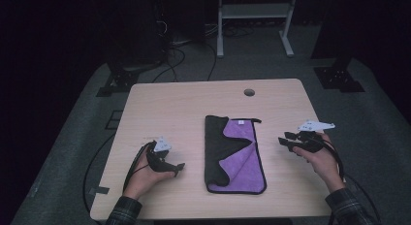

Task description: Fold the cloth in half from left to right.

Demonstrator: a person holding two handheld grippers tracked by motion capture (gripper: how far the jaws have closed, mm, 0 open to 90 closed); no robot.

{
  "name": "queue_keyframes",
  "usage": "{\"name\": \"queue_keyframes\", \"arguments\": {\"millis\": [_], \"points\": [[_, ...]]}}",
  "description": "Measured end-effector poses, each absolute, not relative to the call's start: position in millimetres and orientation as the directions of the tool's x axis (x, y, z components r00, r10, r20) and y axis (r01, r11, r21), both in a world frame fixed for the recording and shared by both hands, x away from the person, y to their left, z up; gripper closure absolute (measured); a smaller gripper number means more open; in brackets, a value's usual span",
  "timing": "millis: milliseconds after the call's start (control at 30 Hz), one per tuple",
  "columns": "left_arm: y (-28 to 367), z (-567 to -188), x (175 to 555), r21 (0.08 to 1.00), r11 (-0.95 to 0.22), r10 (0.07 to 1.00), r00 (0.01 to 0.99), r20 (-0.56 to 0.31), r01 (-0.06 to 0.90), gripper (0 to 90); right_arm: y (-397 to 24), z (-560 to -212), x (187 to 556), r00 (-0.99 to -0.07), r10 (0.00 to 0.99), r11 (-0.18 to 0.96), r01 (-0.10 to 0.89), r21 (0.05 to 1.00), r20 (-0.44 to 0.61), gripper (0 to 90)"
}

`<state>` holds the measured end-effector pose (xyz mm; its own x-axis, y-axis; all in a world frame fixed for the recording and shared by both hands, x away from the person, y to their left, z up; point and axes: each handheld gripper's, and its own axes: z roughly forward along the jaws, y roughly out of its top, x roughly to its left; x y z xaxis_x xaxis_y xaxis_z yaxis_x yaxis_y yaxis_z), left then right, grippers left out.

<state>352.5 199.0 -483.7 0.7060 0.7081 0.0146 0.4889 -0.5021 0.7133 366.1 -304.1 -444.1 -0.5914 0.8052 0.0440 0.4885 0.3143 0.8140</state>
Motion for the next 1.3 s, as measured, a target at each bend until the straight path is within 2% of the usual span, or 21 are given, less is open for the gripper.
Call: {"name": "queue_keyframes", "arguments": {"millis": [867, 1300], "points": [[199.2, -483.8, 352.6, 0.713, -0.503, 0.707, 0.707, 0.014, 0.488, 0.0, -235.7, -425.2, 398.4, -0.712, 0.701, 0.386, 0.432, 0.815, 0.045, 59.3], [199.0, -484.1, 352.5, 0.717, -0.498, 0.709, 0.705, 0.013, 0.487, 0.0, -207.2, -423.7, 414.7, -0.735, 0.677, 0.402, 0.418, 0.815, 0.043, 59.2]]}}
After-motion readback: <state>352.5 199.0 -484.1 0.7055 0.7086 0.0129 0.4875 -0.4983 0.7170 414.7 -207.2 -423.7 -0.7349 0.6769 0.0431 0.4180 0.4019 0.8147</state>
